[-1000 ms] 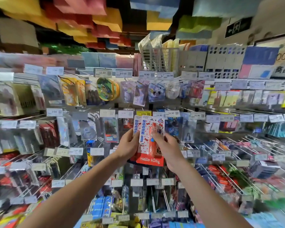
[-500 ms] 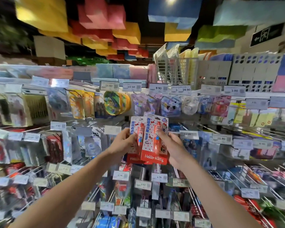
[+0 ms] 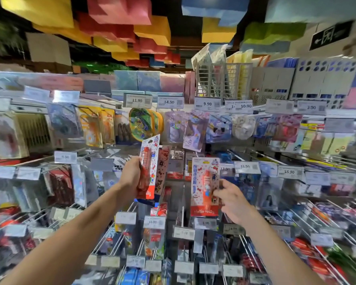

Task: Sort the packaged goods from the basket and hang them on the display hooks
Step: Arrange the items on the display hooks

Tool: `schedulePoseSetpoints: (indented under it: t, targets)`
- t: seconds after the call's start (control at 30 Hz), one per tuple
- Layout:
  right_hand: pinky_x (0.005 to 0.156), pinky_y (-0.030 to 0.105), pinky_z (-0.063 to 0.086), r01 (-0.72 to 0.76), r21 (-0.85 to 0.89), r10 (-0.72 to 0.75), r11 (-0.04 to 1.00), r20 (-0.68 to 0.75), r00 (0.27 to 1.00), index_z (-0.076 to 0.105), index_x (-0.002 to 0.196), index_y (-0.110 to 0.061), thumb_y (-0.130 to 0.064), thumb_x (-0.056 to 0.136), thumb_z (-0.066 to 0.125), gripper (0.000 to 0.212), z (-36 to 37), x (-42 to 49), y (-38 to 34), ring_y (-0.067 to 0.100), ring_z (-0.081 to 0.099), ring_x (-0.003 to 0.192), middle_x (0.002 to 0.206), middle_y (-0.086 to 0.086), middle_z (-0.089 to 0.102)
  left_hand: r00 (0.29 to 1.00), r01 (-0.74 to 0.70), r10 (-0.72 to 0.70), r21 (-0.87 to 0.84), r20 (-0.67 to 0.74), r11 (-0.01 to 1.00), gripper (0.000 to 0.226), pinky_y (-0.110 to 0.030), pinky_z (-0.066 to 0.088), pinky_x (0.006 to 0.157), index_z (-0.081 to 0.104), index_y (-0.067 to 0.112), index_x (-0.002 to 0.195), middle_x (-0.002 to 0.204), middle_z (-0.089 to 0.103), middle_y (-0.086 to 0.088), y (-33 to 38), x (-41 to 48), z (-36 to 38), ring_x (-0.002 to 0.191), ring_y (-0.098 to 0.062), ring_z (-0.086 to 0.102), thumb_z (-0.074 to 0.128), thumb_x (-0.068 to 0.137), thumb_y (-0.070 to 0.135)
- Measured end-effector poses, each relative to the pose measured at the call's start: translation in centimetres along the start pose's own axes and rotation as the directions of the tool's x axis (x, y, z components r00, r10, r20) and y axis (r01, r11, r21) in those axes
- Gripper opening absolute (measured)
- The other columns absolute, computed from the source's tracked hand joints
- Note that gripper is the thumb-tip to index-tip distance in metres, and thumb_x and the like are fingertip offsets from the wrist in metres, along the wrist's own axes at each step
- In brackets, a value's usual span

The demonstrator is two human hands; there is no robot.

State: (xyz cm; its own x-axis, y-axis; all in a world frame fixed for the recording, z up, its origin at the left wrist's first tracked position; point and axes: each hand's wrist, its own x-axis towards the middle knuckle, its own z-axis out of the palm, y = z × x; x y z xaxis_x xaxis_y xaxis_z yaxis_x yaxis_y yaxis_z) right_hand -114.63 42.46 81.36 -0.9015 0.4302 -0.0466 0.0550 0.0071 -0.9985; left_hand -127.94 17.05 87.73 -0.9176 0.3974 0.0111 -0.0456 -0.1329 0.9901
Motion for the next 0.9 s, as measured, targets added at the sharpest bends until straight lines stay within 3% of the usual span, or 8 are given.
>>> schedulePoseSetpoints:
  t: [0.07, 0.13, 0.3, 0.4, 0.53, 0.67, 0.77, 0.9]
  targets:
    - [0.086, 0.050, 0.055, -0.051, -0.090, 0.052, 0.995, 0.000, 0.999, 0.061, 0.118, -0.004, 0.006, 0.098, 0.048, 0.025, 0.3, -0.3, 0.8, 0.038, 0.070, 0.105, 0.105, 0.018, 0.076, 0.999, -0.005, 0.004, 0.034, 0.043, 0.999, 0.035, -0.050, 0.049, 0.072, 0.060, 0.008, 0.092, 0.085, 0.061, -0.023, -0.4, 0.4, -0.5, 0.072, -0.034, 0.058, 0.047, 0.082, 0.039]
    - [0.084, 0.050, 0.056, -0.082, -0.146, 0.080, 0.986, -0.023, 0.997, 0.063, 0.116, -0.004, 0.010, 0.097, 0.049, 0.027, 0.6, -0.2, 1.7, 0.037, 0.070, 0.104, 0.104, 0.018, 0.075, 0.998, 0.001, -0.005, 0.057, 0.066, 0.998, 0.036, -0.044, 0.053, 0.072, 0.058, 0.008, 0.097, 0.088, 0.064, -0.023, -0.5, 0.3, -0.5, 0.071, -0.031, 0.063, 0.041, 0.093, 0.039]
    - [0.073, 0.033, 0.061, -0.076, -0.300, 0.061, 0.951, -0.058, 0.996, 0.069, 0.106, -0.005, 0.016, 0.091, 0.056, 0.029, 2.5, 0.3, 3.1, 0.022, 0.073, 0.099, 0.101, 0.007, 0.077, 0.985, 0.043, -0.060, 0.106, 0.164, 0.993, 0.044, -0.032, 0.056, 0.056, 0.061, 0.006, 0.096, 0.075, 0.071, -0.013, -1.1, 0.9, -0.5, 0.060, -0.025, 0.068, 0.032, 0.108, 0.037]
    - [0.063, 0.017, 0.053, -0.060, -0.367, 0.038, 0.928, -0.069, 0.997, 0.067, 0.095, -0.008, 0.013, 0.091, 0.056, 0.023, 3.6, 0.5, 3.1, 0.013, 0.067, 0.085, 0.095, 0.003, 0.072, 0.975, 0.050, -0.078, 0.138, 0.208, 0.989, 0.043, -0.030, 0.055, 0.051, 0.056, 0.004, 0.096, 0.070, 0.069, -0.013, -1.0, 0.7, -0.2, 0.055, -0.024, 0.066, 0.027, 0.110, 0.032]
    - [0.098, 0.040, 0.055, -0.064, -0.296, 0.053, 0.953, -0.045, 0.998, 0.072, 0.103, -0.014, 0.016, 0.090, 0.051, 0.039, 4.8, 1.1, 3.3, 0.023, 0.066, 0.113, 0.110, 0.001, 0.075, 0.986, 0.028, -0.040, 0.075, 0.165, 0.997, 0.042, -0.029, 0.055, 0.047, 0.057, 0.005, 0.089, 0.065, 0.069, -0.012, -0.9, 0.8, 0.0, 0.051, -0.022, 0.066, 0.027, 0.109, 0.027]
    - [0.092, 0.045, 0.058, -0.055, -0.219, 0.037, 0.974, -0.085, 0.996, 0.068, 0.112, -0.014, 0.012, 0.094, 0.048, 0.038, 6.0, 1.6, 3.5, 0.024, 0.069, 0.107, 0.111, 0.003, 0.076, 0.992, 0.012, -0.009, -0.027, 0.128, 1.000, 0.042, -0.024, 0.049, 0.041, 0.056, 0.009, 0.075, 0.063, 0.061, -0.010, -0.6, 1.0, -0.3, 0.043, -0.019, 0.060, 0.031, 0.106, 0.024]
    - [0.106, 0.051, 0.050, -0.063, -0.220, 0.039, 0.973, -0.112, 0.993, 0.056, 0.134, -0.006, 0.008, 0.092, 0.046, 0.046, 7.0, 2.2, 3.7, 0.028, 0.064, 0.114, 0.118, 0.008, 0.070, 0.995, 0.012, 0.003, -0.139, 0.102, 0.990, 0.040, -0.022, 0.045, 0.039, 0.056, 0.011, 0.075, 0.066, 0.055, -0.007, 0.0, 1.1, -0.6, 0.043, -0.018, 0.055, 0.032, 0.105, 0.023]
    - [0.091, 0.049, 0.055, -0.087, -0.159, 0.064, 0.983, -0.148, 0.987, 0.058, 0.119, -0.007, 0.005, 0.094, 0.055, 0.028, 8.5, 2.4, 3.4, 0.032, 0.061, 0.116, 0.114, 0.014, 0.068, 0.994, 0.015, 0.006, -0.204, 0.105, 0.979, 0.036, -0.024, 0.044, 0.045, 0.058, 0.012, 0.078, 0.072, 0.052, -0.009, 0.7, 1.3, -0.7, 0.052, -0.022, 0.051, 0.035, 0.102, 0.026]
